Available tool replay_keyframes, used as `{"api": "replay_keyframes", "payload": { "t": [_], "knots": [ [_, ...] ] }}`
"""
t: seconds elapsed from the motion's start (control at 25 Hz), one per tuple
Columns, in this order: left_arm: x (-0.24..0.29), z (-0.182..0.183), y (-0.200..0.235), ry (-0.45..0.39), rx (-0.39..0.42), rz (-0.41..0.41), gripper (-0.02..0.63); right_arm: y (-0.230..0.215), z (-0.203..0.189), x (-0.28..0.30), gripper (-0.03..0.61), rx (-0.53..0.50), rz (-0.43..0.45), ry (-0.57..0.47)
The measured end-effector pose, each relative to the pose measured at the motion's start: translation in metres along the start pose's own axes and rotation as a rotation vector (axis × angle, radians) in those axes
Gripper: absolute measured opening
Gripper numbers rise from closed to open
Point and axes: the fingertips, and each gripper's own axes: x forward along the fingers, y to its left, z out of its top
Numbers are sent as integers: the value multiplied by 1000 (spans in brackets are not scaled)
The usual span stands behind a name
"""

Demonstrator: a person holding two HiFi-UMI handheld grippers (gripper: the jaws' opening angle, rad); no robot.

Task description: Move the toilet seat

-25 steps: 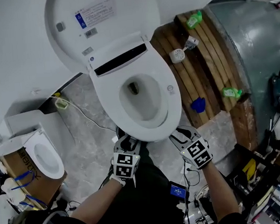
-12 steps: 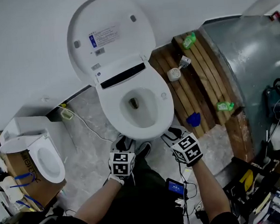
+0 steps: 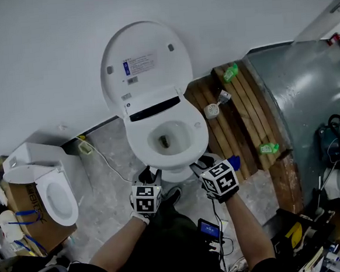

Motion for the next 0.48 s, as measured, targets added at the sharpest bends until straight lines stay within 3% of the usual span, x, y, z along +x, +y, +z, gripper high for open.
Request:
{"api": "replay_keyframes", "payload": {
  "t": [0.28,0.48],
  "knots": [
    [-6,31,15,-24,-14,-6,166,-4,38,-1,143,-8,-3,-1],
    [-12,62,30,-62,-86,-16,147,-8,74,-3,140,-58,-27,-12]
  ]
}}
